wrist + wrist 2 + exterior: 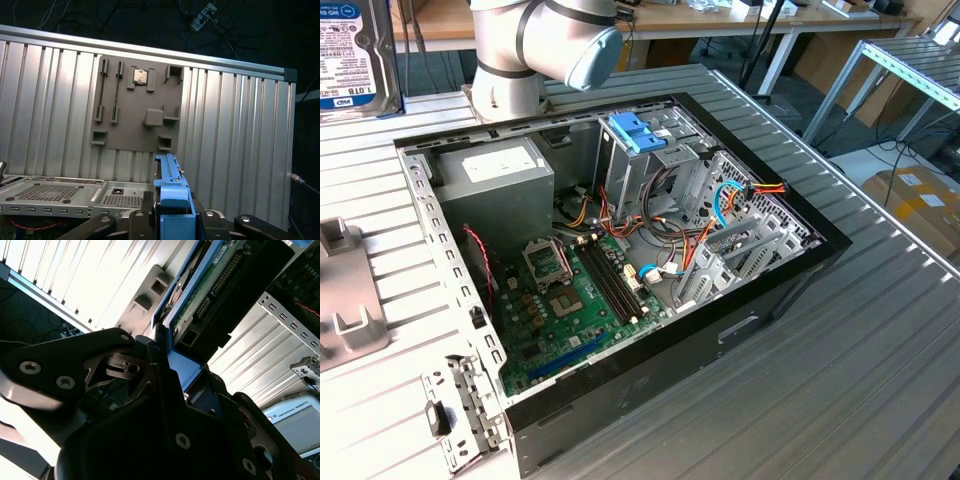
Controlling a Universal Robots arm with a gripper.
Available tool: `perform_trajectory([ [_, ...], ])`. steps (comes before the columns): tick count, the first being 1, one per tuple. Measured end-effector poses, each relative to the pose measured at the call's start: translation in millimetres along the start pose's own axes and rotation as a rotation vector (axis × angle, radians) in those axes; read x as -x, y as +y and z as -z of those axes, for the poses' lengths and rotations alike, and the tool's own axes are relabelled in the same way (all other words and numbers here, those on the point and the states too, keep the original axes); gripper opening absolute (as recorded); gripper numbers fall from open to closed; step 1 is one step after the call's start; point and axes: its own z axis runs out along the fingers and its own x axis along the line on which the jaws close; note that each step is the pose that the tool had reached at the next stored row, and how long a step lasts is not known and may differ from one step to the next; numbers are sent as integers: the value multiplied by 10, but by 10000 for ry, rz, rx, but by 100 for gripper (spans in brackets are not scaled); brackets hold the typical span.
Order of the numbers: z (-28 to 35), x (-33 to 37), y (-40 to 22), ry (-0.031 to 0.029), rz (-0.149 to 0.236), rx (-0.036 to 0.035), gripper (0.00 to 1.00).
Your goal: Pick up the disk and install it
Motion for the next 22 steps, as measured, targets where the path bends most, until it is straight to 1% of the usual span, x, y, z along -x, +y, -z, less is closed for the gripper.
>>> perform_trajectory([
  [14, -3, -6, -59, 6, 0, 0, 37],
  [22, -3, -13, -118, 9, -1, 0, 37],
])
